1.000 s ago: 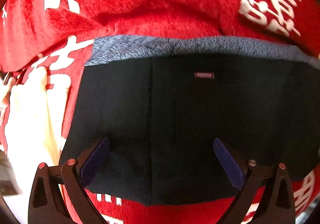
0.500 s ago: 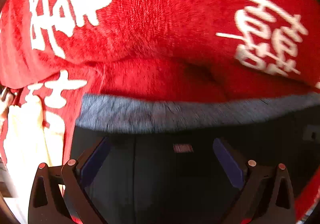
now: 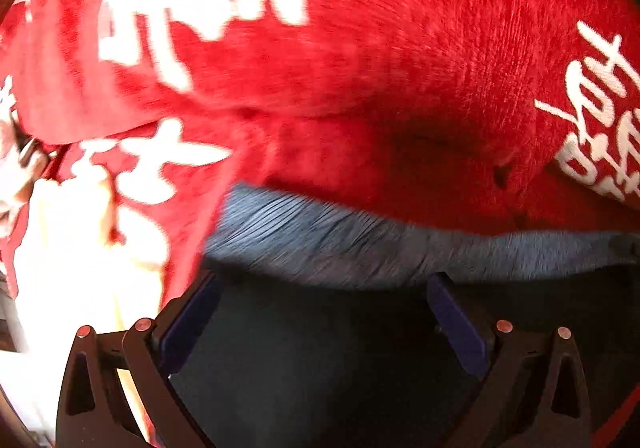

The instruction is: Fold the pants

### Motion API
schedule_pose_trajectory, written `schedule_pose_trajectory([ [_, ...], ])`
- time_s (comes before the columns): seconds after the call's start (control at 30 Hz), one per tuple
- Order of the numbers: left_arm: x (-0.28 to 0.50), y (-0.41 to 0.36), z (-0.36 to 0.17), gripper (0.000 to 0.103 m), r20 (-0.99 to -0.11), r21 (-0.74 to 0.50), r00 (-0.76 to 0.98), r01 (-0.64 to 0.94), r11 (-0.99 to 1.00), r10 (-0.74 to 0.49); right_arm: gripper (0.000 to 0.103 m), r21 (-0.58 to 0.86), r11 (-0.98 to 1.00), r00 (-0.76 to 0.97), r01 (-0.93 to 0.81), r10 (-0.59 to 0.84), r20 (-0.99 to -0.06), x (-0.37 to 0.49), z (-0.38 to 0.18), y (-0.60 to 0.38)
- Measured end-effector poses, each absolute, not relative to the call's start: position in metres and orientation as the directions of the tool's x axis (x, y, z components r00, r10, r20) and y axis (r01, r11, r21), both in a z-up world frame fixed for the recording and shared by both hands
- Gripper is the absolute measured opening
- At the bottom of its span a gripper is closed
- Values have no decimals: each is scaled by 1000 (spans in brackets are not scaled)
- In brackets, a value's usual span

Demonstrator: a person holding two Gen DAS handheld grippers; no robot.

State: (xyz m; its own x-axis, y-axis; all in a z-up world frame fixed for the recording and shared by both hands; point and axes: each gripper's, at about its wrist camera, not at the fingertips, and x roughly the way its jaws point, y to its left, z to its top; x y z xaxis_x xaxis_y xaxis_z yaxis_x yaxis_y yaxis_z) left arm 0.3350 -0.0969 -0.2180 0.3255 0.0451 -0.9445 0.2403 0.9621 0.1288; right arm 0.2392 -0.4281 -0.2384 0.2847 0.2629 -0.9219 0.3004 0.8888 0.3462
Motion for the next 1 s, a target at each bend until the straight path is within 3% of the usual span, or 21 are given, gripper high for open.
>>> schedule_pose_trajectory([
  [0.17,289,-81,-214,103,-947,153,314,251,956,69,44,369,908,269,199,312,-911,188,-206,-395],
  [0.57,278,-67,-238,103,-949,51,315,182,982,-10,44,322,927,197,191,285,-938,138,-224,-362],
  [0.7,282,-70,-234,103,-955,81,297,178,981,25,45,327,920,180,215,292,-939,131,-221,-357],
  [0.87,267,-89,-217,103,-966,97,254,212,972,41,60,345,904,179,254,306,-935,108,-208,-367],
  [1.0,248,-113,-197,103,-965,94,260,249,964,27,63,362,885,204,292,312,-928,88,-195,-384],
])
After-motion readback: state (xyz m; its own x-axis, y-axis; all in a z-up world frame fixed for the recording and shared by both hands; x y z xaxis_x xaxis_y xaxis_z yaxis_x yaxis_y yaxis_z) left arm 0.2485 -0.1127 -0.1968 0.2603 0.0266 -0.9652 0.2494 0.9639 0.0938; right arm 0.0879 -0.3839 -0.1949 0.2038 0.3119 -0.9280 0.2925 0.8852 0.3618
